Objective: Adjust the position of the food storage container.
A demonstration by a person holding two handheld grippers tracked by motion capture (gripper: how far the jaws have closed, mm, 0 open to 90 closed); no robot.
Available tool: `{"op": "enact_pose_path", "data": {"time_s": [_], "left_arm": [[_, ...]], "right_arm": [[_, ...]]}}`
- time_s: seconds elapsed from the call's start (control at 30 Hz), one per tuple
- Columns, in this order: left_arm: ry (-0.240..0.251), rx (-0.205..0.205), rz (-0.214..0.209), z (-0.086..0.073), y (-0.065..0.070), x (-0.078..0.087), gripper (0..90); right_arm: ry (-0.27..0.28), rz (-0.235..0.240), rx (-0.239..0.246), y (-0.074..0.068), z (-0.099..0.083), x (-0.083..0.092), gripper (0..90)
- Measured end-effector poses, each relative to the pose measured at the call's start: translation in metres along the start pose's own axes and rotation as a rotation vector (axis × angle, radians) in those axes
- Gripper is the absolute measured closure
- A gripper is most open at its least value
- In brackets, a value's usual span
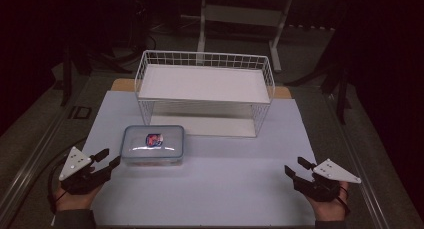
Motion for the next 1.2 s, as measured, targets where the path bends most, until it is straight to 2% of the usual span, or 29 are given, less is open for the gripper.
{"op": "enact_pose_path", "data": {"time_s": [0.17, 0.37, 0.4, 0.5, 0.77, 0.83, 0.9, 1.0, 1.07, 1.2], "left_arm": [[-0.004, 0.022, 0.000, 0.000, -0.003, 0.000, 51.7], [0.001, 0.057, 0.004, 0.002, -0.008, -0.005, 44.9], [-0.002, 0.065, 0.001, 0.002, -0.009, -0.007, 44.7], [-0.015, 0.125, -0.027, 0.006, -0.011, -0.018, 42.6], [-0.047, 0.152, -0.041, 0.010, -0.009, -0.036, 38.3], [-0.065, 0.180, -0.048, 0.010, -0.012, -0.042, 37.5], [-0.087, 0.201, -0.032, 0.009, -0.018, -0.052, 37.1], [-0.097, 0.220, -0.032, 0.008, -0.022, -0.057, 37.5], [-0.115, 0.251, -0.045, 0.007, -0.027, -0.066, 38.7], [-0.134, 0.253, -0.045, 0.006, -0.030, -0.072, 41.6]], "right_arm": [[0.004, -0.002, -0.012, 0.002, -0.001, 0.001, 42.1], [-0.011, -0.008, -0.014, 0.003, -0.003, -0.002, 41.7], [-0.011, -0.008, -0.014, 0.003, -0.003, -0.002, 41.6], [-0.017, -0.008, -0.012, 0.003, -0.004, -0.004, 41.5], [-0.023, -0.004, -0.004, 0.001, -0.003, -0.006, 41.3], [-0.025, -0.004, -0.005, 0.001, -0.003, -0.007, 41.2], [-0.026, -0.007, -0.009, 0.002, -0.004, -0.006, 41.1], [-0.027, -0.006, -0.007, 0.002, -0.004, -0.007, 40.9], [-0.028, -0.004, -0.008, 0.002, -0.004, -0.007, 40.7], [-0.028, 0.001, -0.001, 0.000, -0.003, -0.008, 40.5]]}}
Point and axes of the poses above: each handheld gripper's, and its own axes: x roughly backward along the jaws, z roughly out of its top, y roughly to its right, the point moved 4 cm from there along -x, roughly forward along the jaws, and after that the axes turned 12 degrees about x, right-handed, at the moved point
